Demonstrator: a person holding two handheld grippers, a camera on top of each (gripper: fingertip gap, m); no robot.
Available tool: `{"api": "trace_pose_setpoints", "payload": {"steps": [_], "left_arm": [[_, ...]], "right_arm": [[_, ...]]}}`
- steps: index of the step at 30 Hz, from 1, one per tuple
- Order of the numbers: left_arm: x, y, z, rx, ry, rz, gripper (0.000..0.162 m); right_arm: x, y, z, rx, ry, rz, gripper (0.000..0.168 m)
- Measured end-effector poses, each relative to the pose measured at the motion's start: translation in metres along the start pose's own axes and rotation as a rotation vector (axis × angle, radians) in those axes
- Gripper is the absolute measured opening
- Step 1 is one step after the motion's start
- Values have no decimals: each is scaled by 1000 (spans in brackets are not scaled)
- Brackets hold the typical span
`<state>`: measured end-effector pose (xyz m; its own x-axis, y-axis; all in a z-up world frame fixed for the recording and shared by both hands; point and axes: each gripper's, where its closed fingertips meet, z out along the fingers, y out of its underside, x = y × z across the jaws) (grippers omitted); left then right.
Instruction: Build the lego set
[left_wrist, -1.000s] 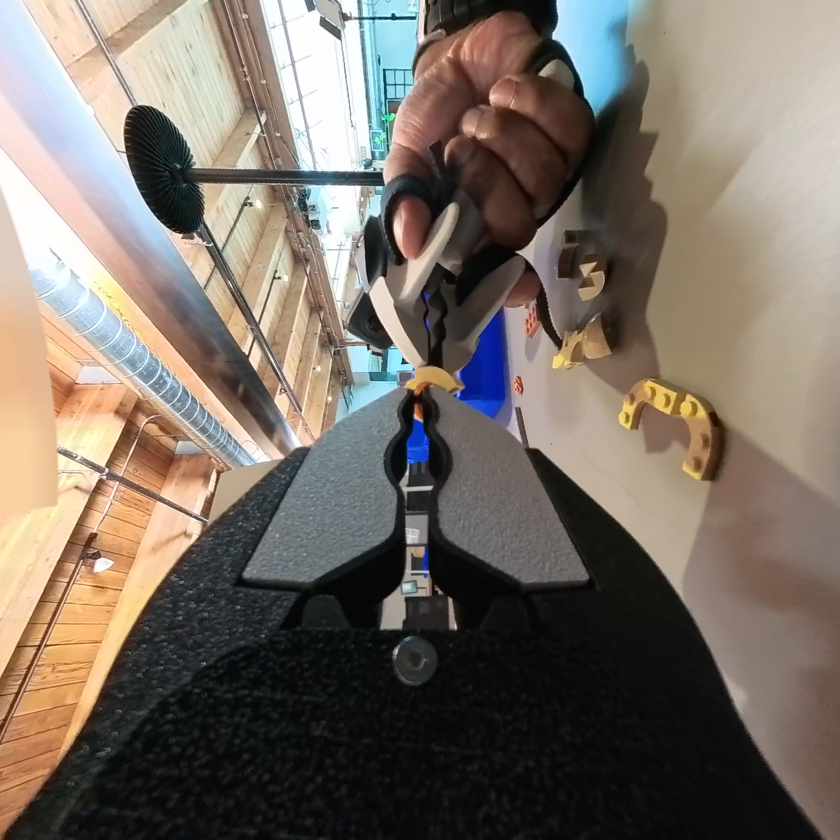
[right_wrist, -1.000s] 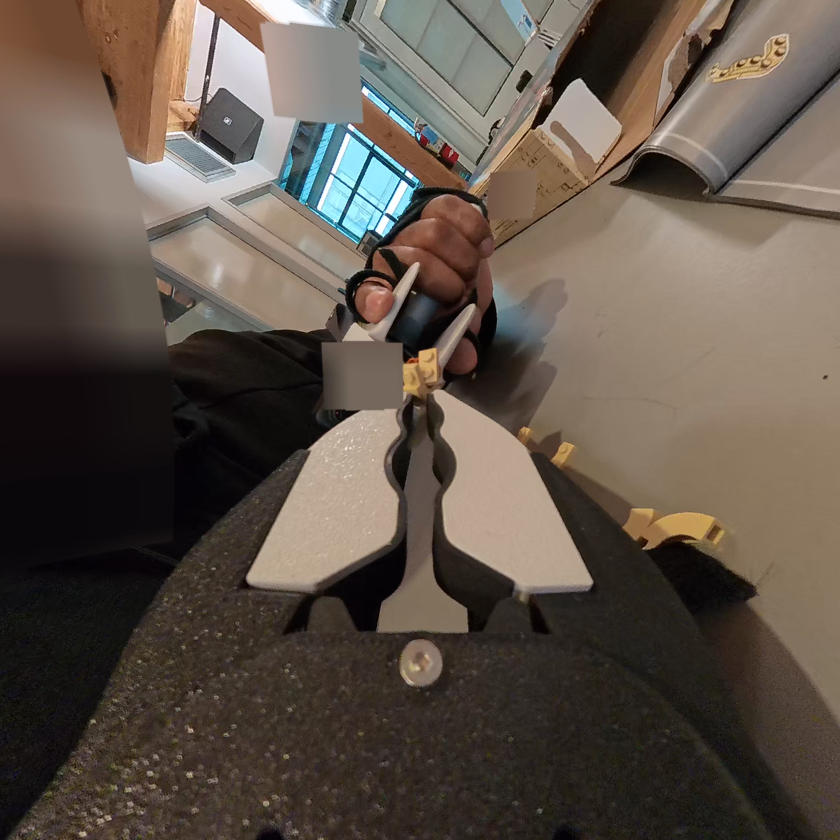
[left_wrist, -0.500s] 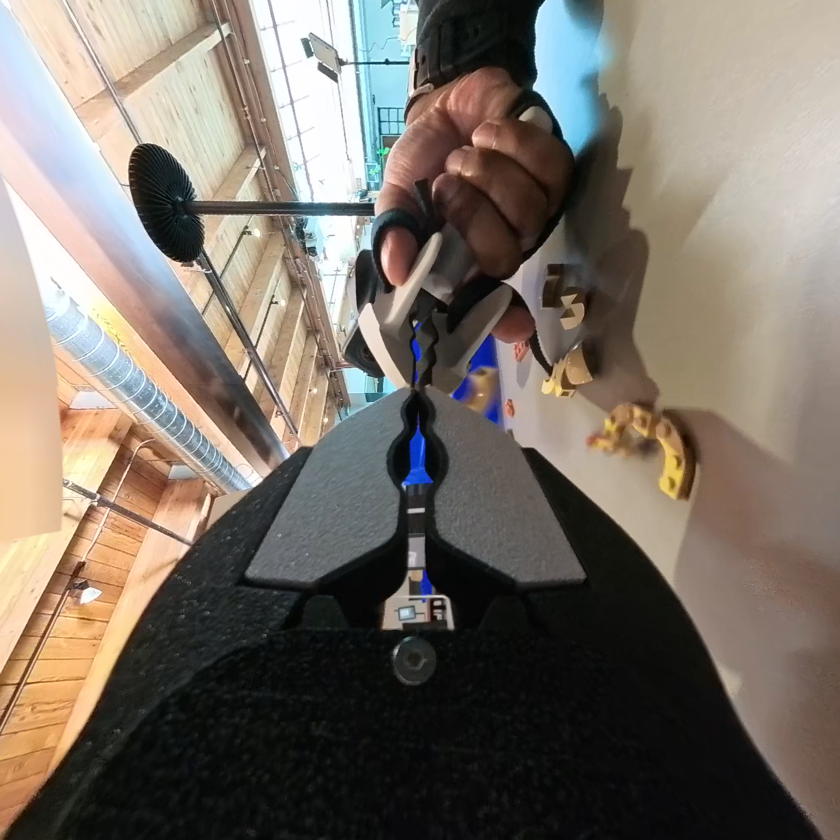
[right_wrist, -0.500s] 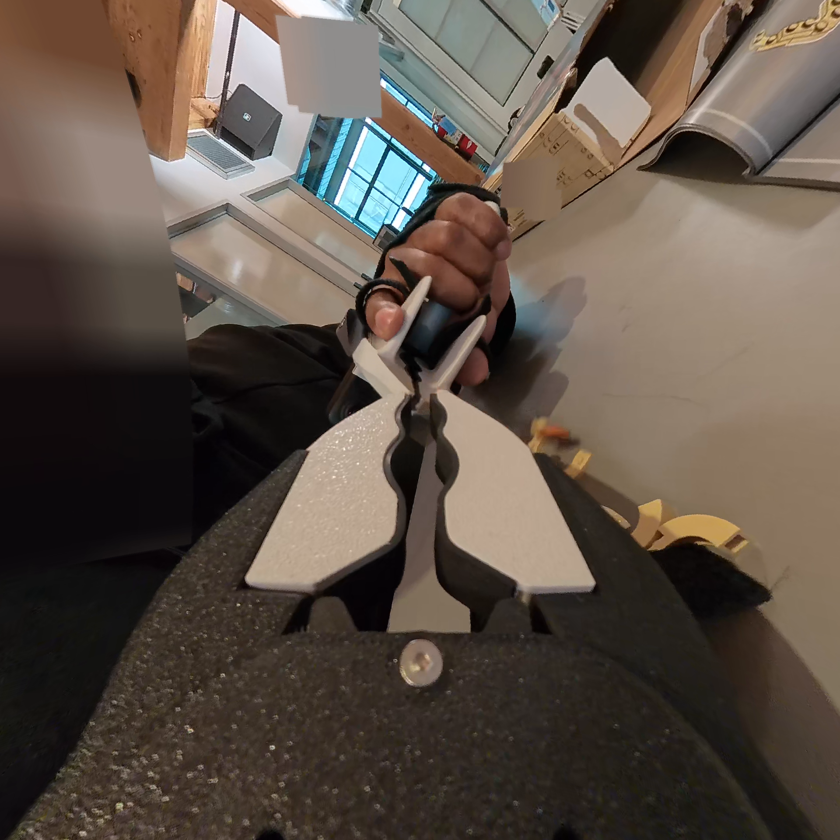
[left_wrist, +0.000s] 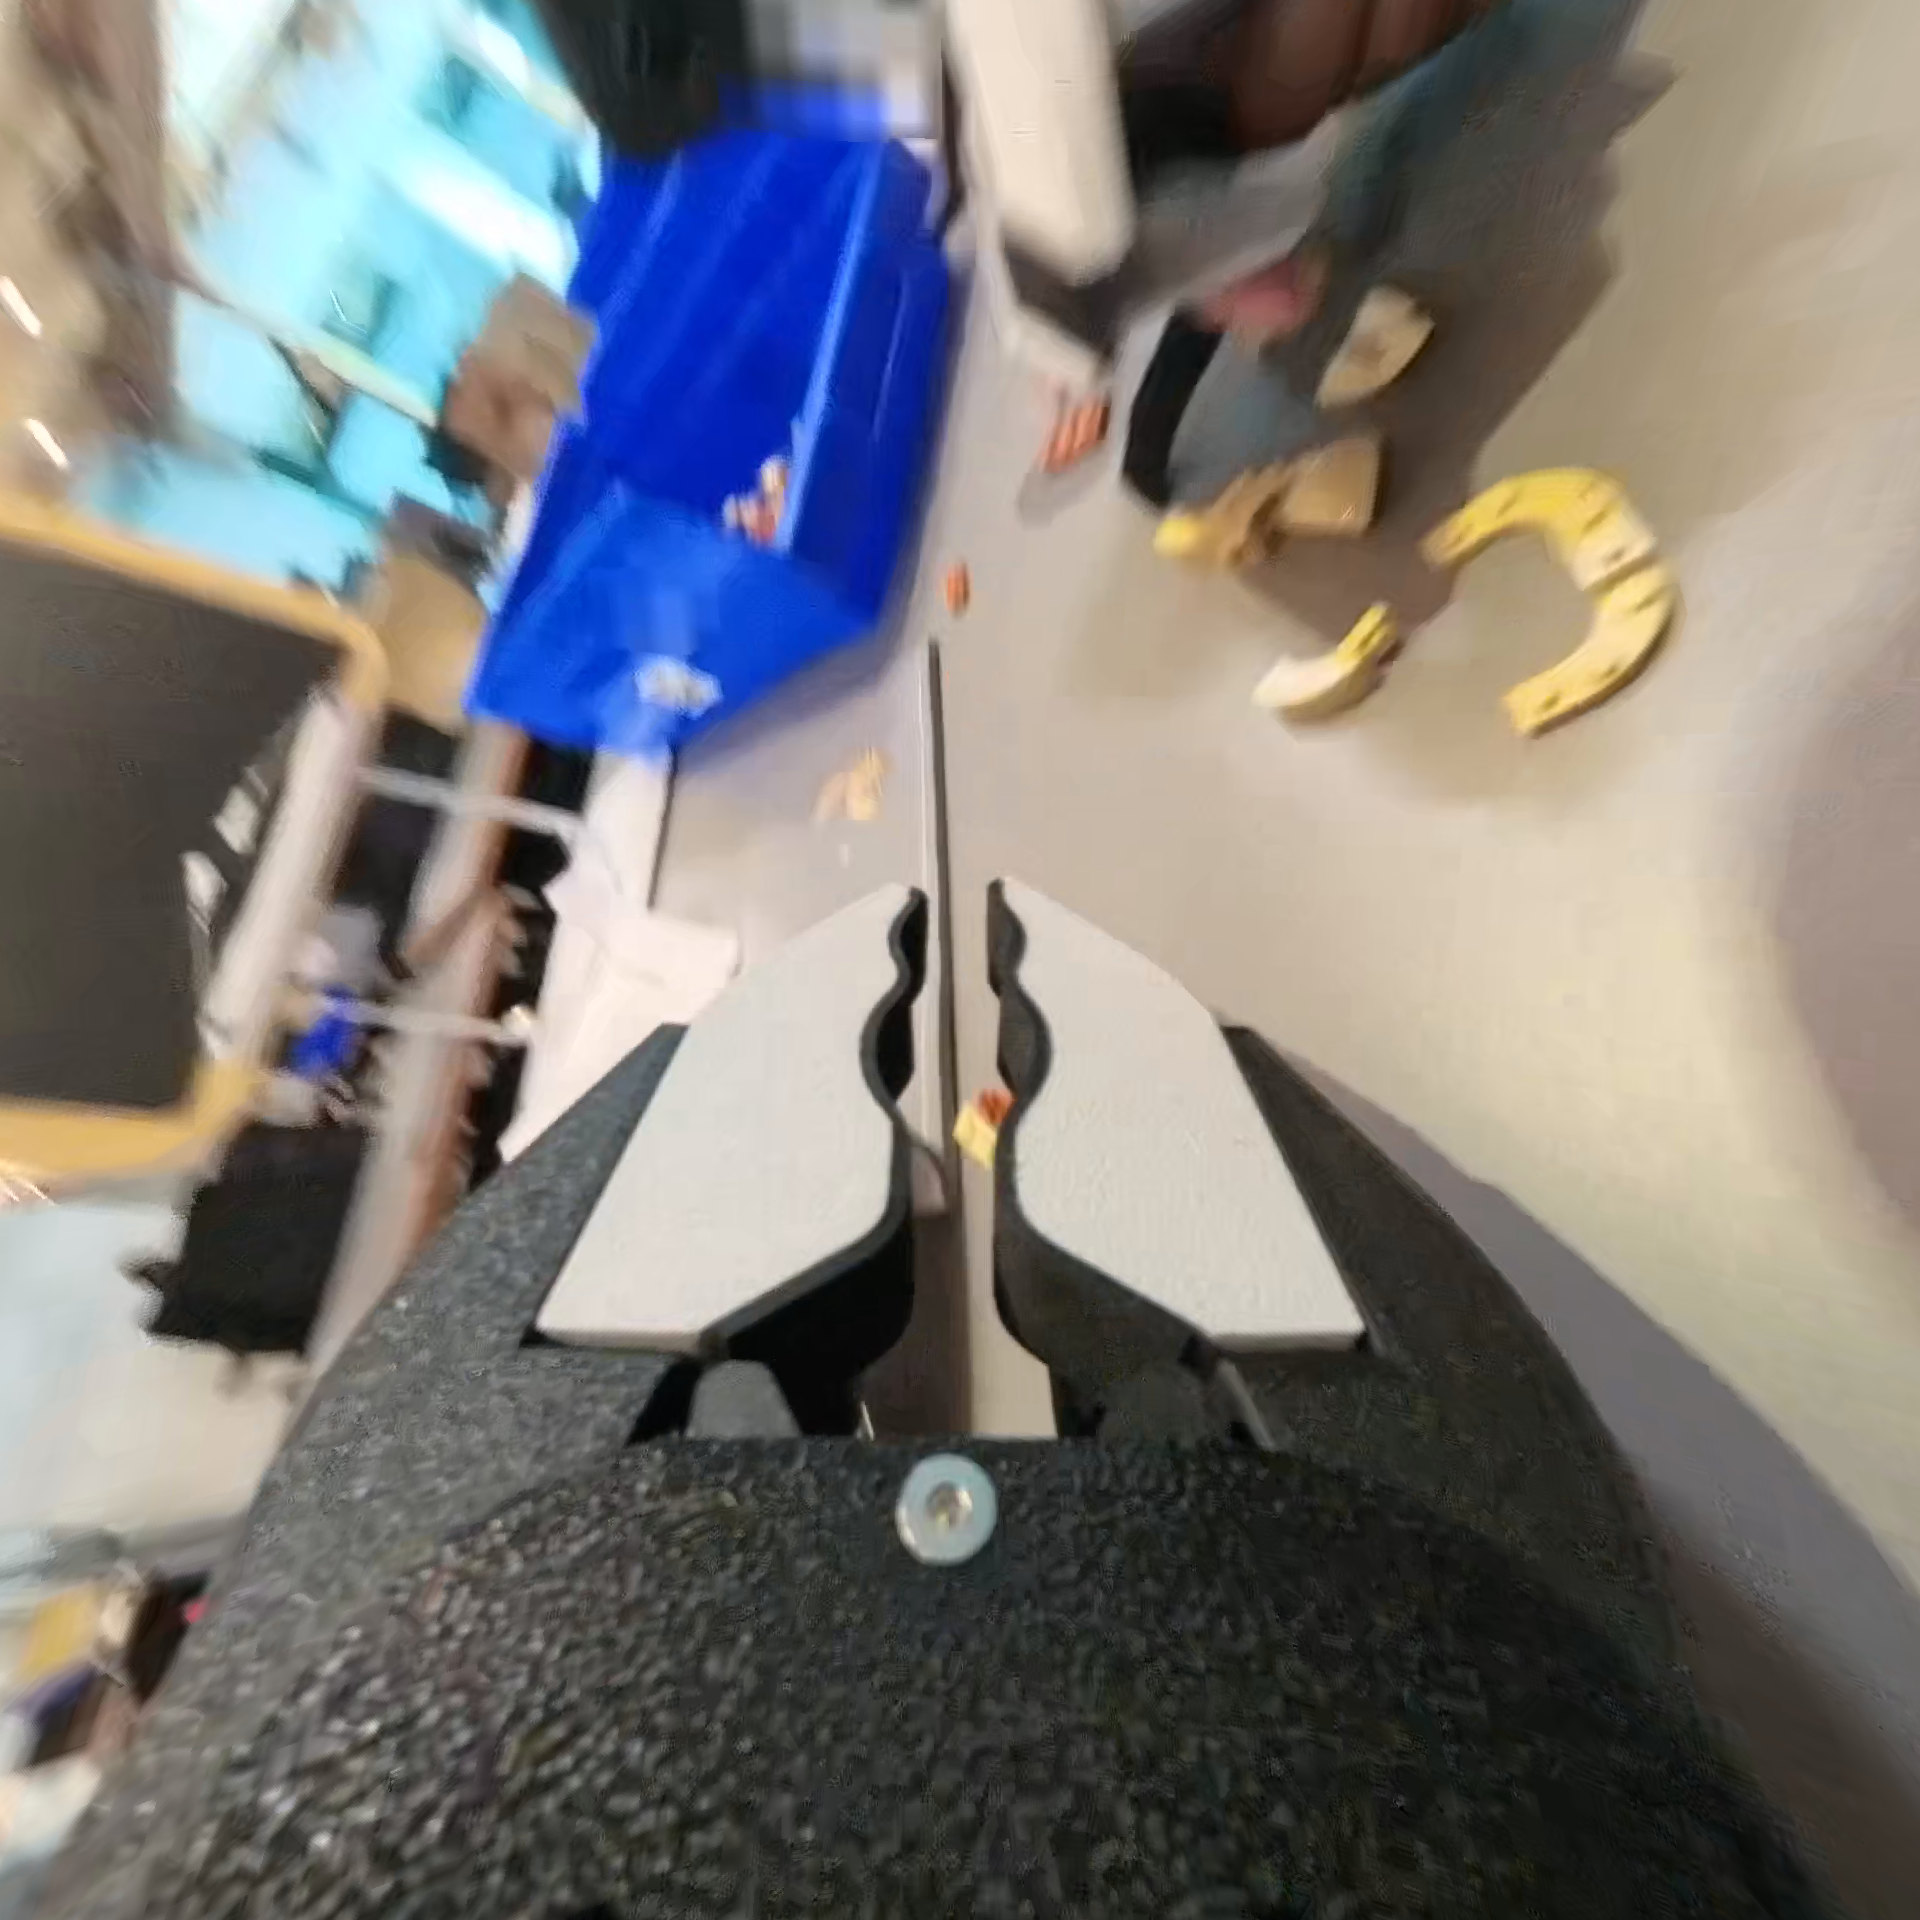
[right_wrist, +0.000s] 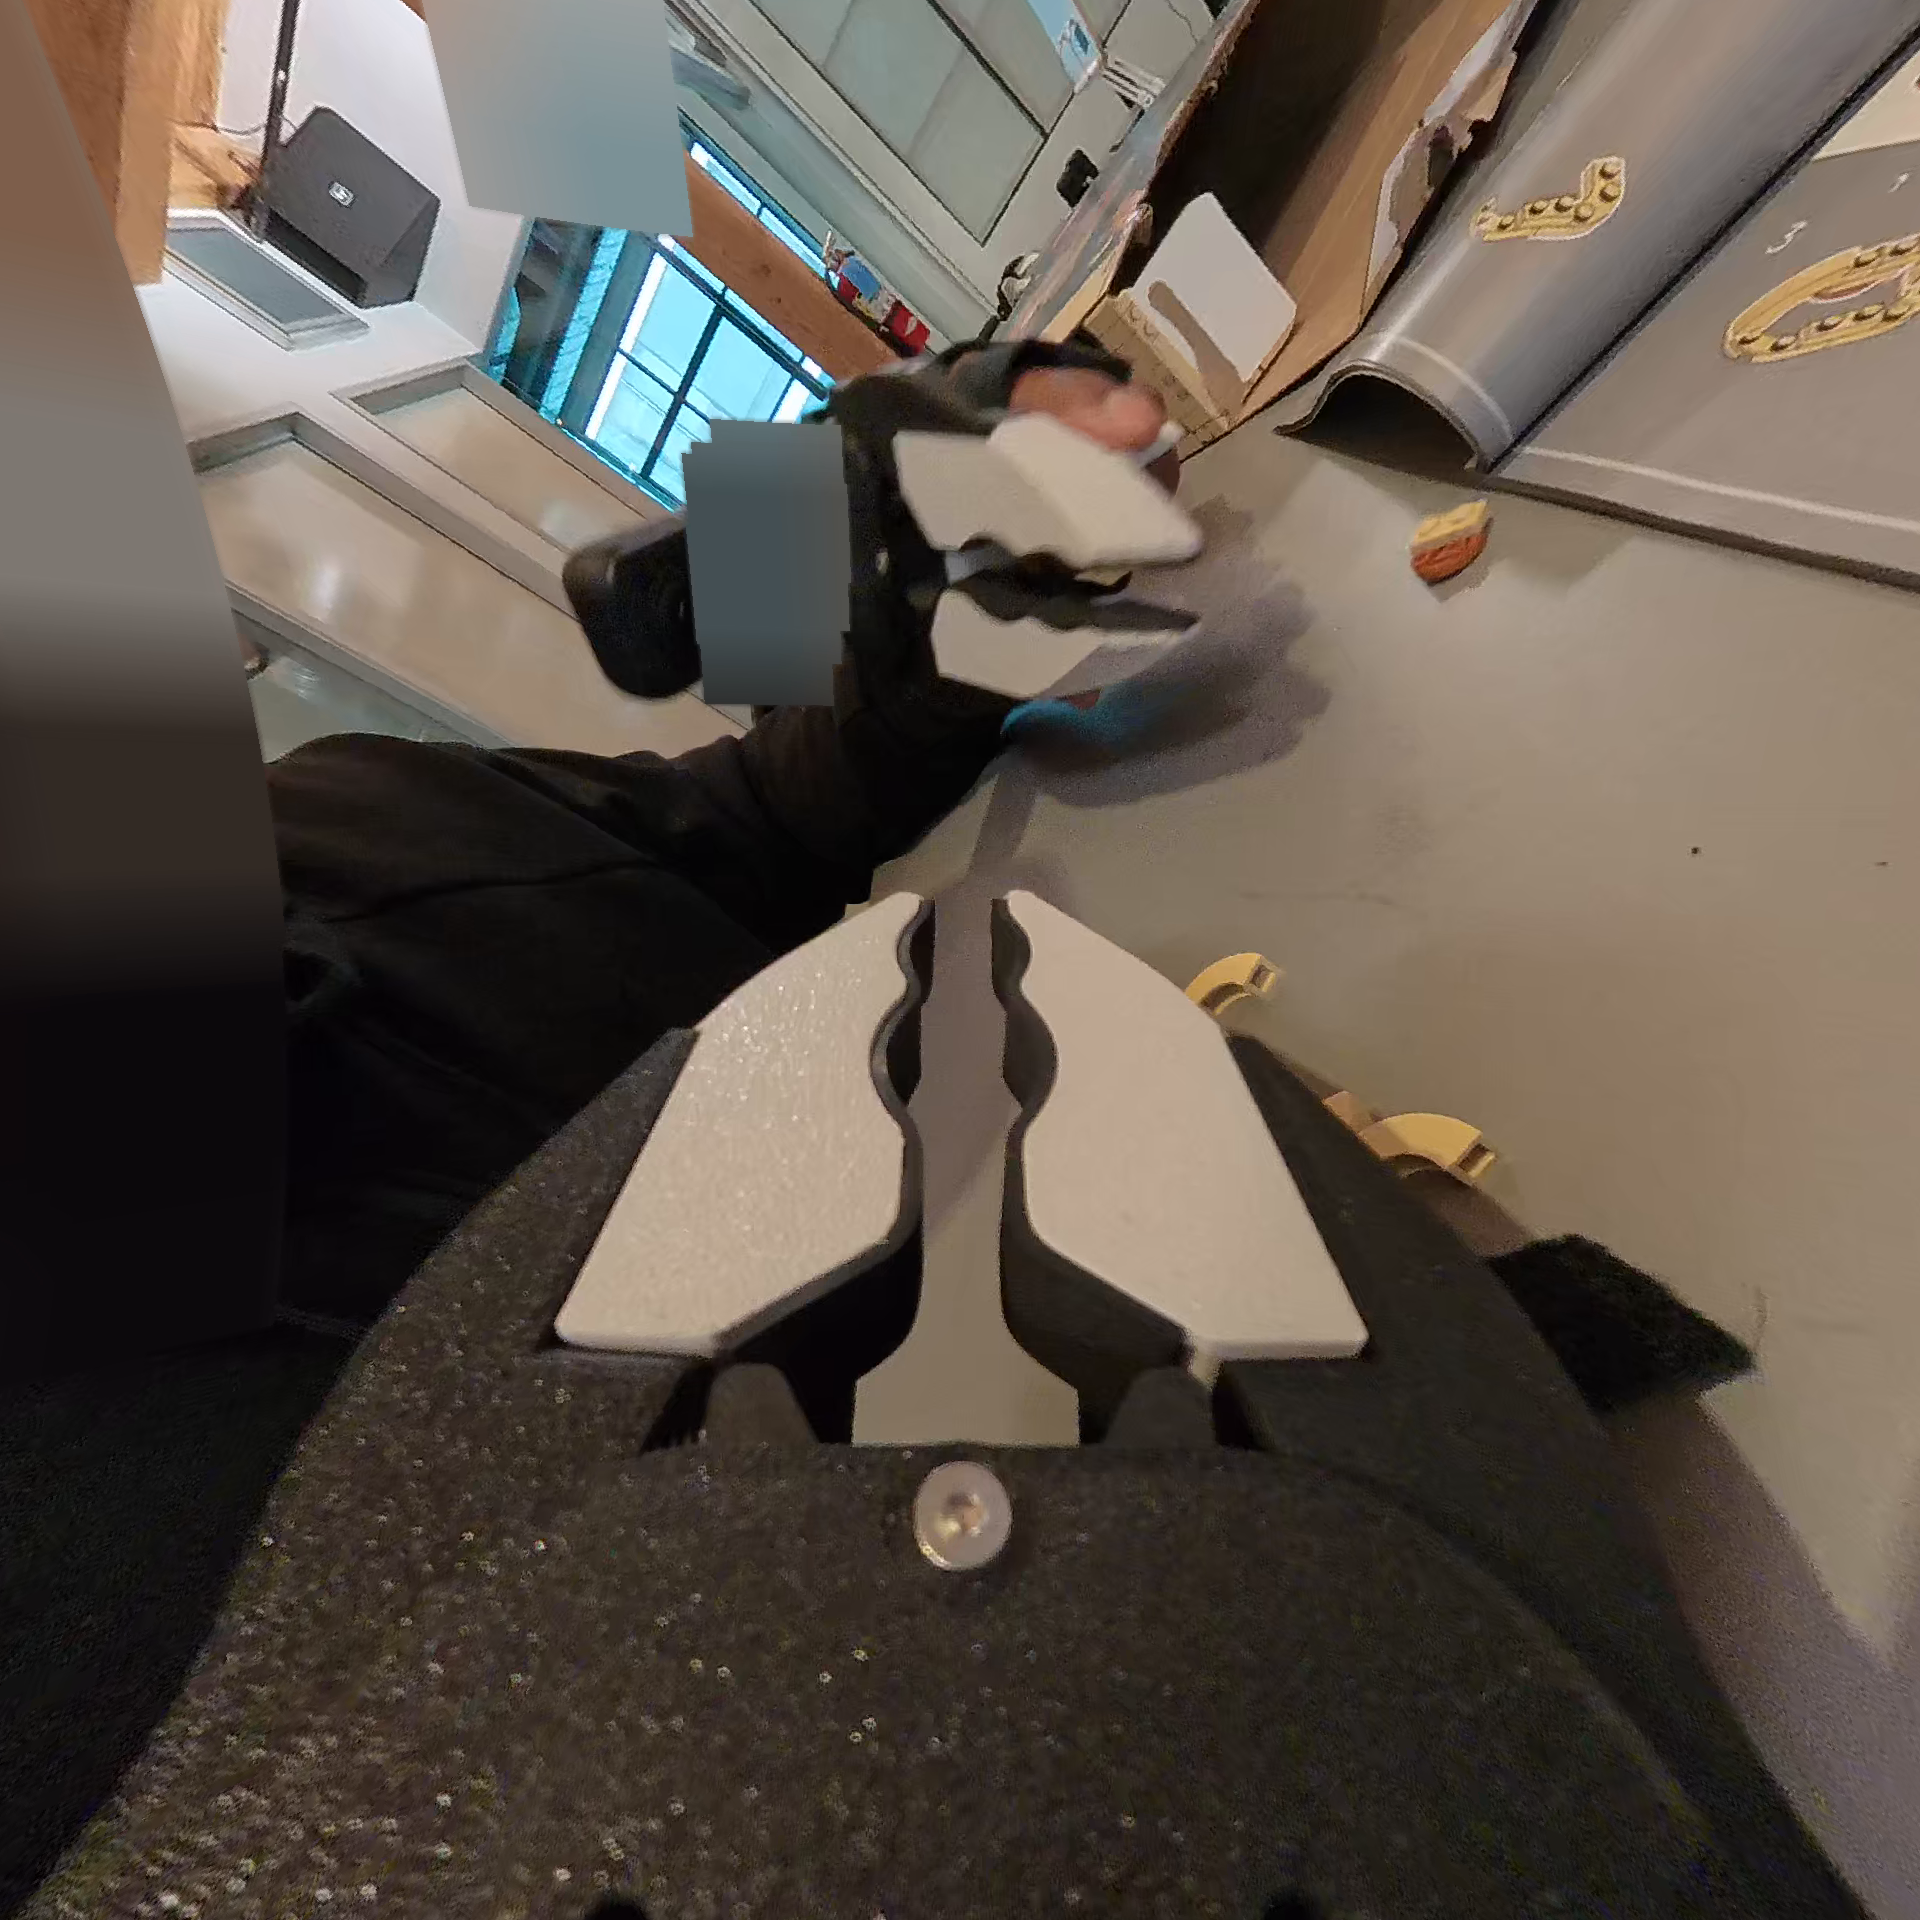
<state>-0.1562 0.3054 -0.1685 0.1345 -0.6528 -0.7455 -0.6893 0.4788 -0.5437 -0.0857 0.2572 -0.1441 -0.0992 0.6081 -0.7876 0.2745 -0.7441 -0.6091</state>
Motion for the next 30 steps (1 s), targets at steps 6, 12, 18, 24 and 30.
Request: {"api": "trace_pose_setpoints", "payload": {"steps": [6,12,18,24,30], "left_arm": [[-8,58,-4,-263,83,-408,11],[5,66,4,-414,122,-775,7],[8,74,14,-498,69,-797,18],[10,71,22,-489,87,-864,16],[21,54,29,-406,212,-867,15]], "right_arm": [[4,0,-2,-7,39,-32,11],[7,2,0,-25,68,-62,11],[8,1,-1,-27,89,-89,11],[10,3,-1,-37,105,-106,11],[15,3,-3,-66,153,-165,12]]}}
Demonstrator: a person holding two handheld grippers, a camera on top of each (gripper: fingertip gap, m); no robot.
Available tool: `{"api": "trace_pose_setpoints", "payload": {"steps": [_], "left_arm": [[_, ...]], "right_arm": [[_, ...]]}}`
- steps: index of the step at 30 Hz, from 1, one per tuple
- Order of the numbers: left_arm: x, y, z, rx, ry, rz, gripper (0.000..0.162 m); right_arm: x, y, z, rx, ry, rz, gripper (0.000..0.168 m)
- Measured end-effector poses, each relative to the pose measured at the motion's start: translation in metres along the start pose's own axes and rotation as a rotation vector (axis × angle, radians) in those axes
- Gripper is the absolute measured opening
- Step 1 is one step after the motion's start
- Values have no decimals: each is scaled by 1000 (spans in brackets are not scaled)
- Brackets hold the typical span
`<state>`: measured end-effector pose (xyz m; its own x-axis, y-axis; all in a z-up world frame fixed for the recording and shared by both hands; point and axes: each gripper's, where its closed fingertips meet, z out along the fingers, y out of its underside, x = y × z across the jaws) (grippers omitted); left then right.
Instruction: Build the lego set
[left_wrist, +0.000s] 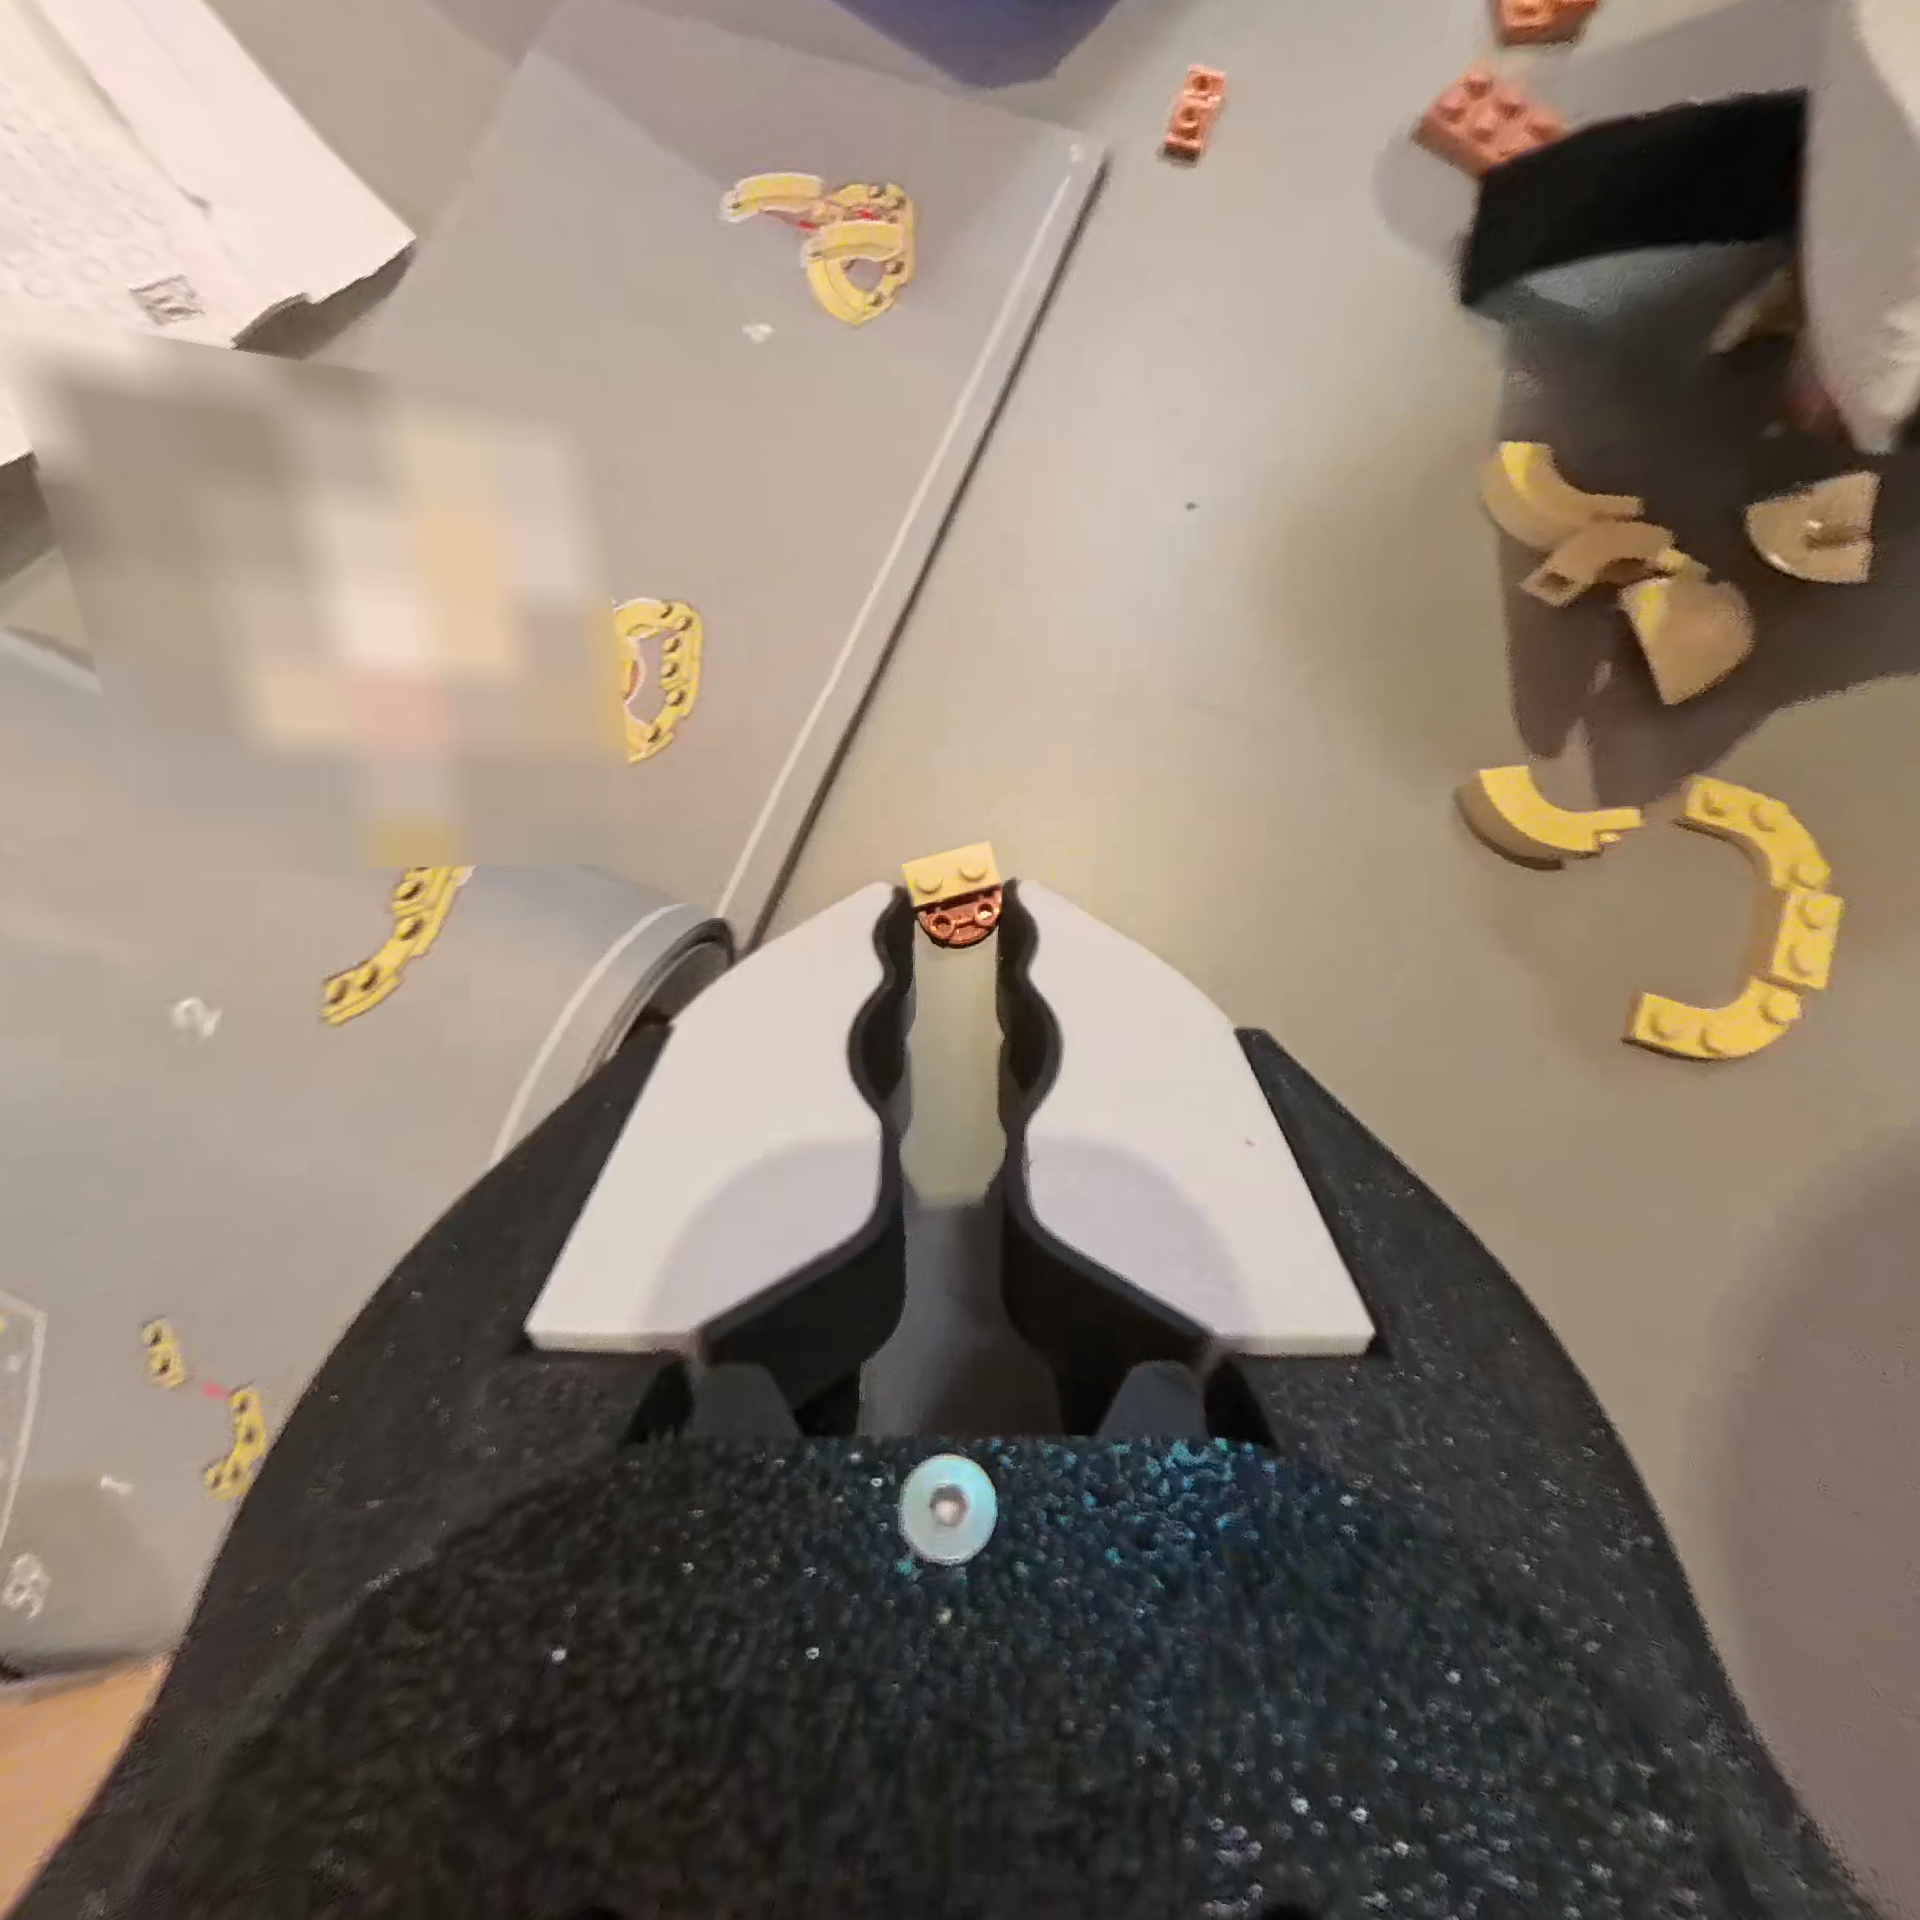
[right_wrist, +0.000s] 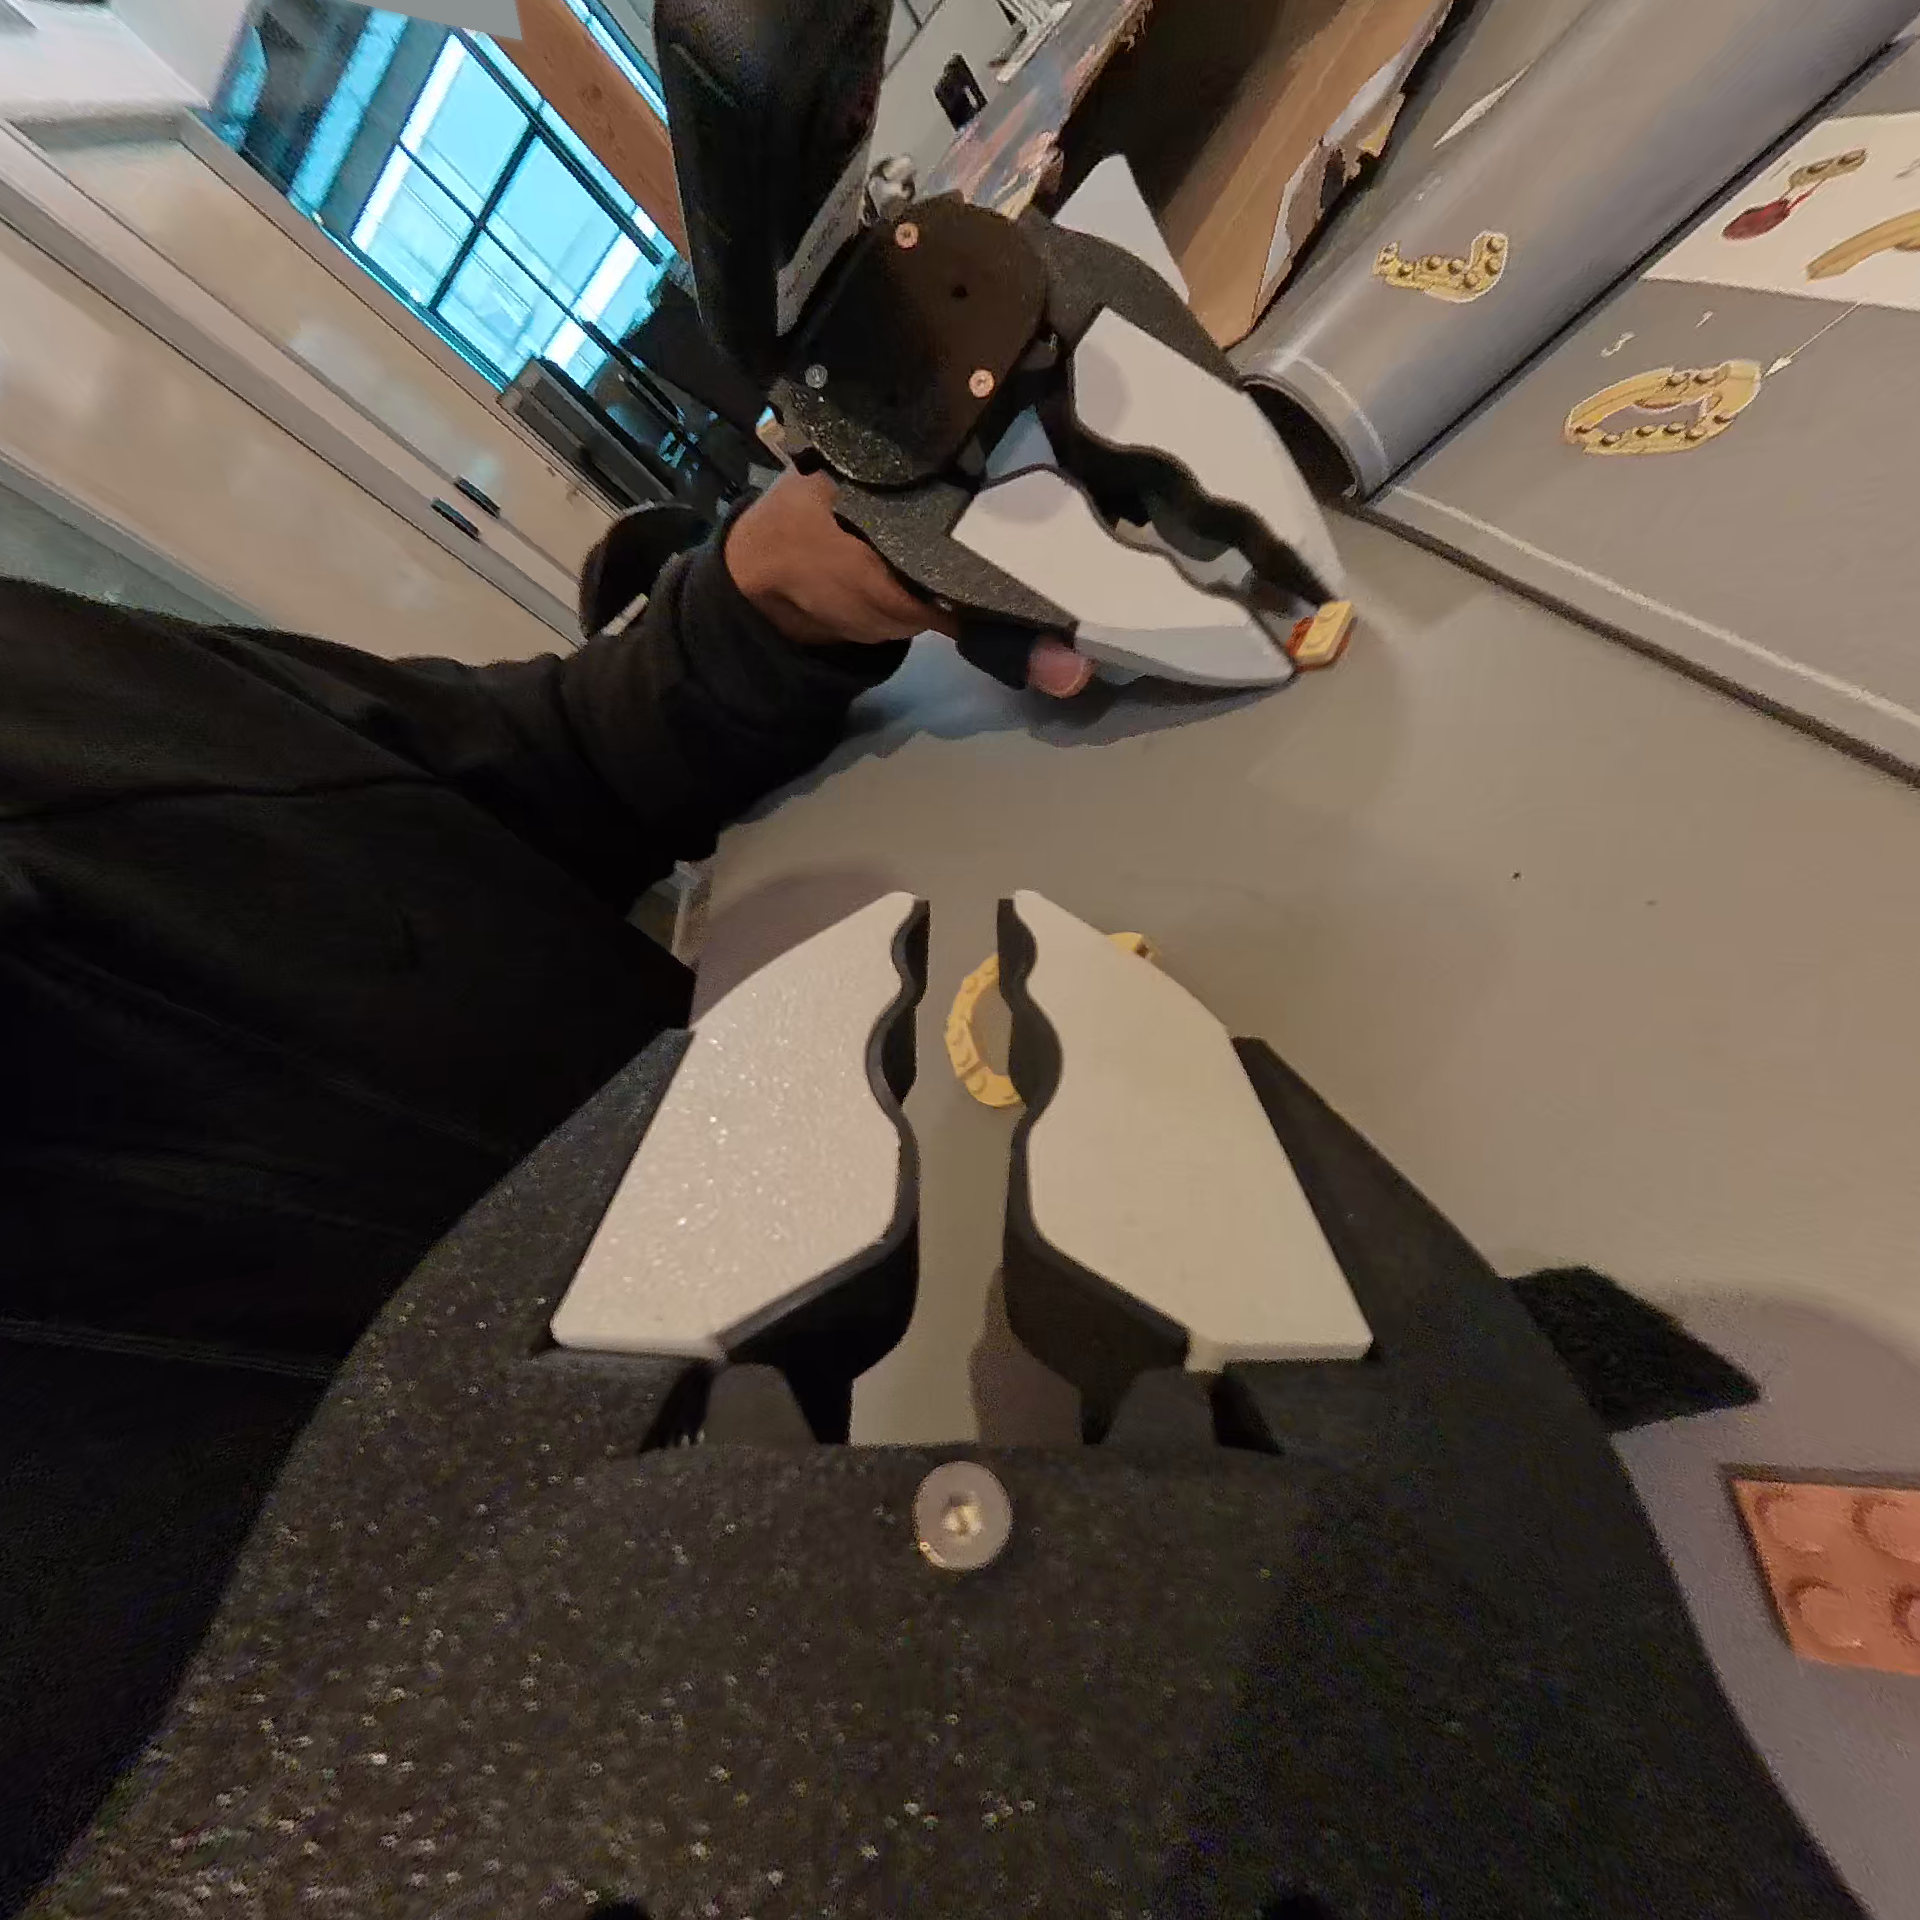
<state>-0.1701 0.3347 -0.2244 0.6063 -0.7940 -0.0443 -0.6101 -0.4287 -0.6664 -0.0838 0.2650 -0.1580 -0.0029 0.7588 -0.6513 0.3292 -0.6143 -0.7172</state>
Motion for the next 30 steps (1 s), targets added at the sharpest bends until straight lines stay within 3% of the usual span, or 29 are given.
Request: {"api": "trace_pose_setpoints", "payload": {"steps": [6,11,15,20,30], "left_arm": [[37,-2,0,19,172,170,15],[68,0,-6,21,329,255,15],[78,2,-10,33,396,268,15],[82,1,-15,65,447,252,15],[87,6,-19,64,470,287,15]], "right_arm": [[7,9,0,-155,114,-245,14],[18,15,5,-378,225,-608,15],[22,11,19,-520,199,-856,19],[25,23,38,-662,113,-962,20],[35,31,37,-712,96,-973,12]]}}
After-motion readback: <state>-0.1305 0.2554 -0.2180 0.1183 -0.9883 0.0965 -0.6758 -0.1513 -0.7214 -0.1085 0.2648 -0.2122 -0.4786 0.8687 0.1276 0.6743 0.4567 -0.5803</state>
